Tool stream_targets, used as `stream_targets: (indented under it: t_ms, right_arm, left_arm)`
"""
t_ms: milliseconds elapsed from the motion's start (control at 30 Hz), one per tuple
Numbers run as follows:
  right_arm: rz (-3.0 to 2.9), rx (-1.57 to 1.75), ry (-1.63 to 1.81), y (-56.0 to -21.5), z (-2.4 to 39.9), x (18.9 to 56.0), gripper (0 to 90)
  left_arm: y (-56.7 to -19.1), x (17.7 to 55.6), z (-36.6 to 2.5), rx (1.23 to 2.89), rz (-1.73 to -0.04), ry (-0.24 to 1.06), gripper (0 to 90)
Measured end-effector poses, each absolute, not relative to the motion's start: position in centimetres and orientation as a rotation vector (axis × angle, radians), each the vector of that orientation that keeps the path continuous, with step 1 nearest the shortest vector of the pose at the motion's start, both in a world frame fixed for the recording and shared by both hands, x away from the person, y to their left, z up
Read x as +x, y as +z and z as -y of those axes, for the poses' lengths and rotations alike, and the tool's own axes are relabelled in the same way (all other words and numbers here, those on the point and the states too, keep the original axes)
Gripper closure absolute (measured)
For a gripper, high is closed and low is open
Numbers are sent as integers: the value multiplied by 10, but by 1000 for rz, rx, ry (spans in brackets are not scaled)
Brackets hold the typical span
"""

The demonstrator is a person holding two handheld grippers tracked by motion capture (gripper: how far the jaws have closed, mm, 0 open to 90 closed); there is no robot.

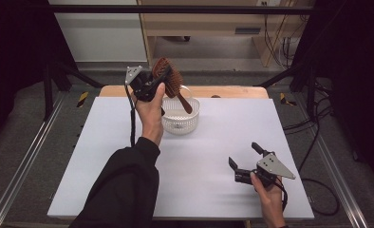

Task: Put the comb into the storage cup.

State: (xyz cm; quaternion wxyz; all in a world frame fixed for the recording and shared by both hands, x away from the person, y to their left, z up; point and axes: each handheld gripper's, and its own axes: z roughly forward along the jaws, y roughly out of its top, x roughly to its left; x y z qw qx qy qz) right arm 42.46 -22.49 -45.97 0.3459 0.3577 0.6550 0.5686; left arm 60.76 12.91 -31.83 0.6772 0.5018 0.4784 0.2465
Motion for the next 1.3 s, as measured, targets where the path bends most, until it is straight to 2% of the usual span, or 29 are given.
stream_targets:
  t_ms: [1300]
  right_arm:
    - [-1721, 936, 1481, -462, 225, 426, 24]
  left_arm:
    - [-364, 609, -110, 1129, -1133, 546, 509]
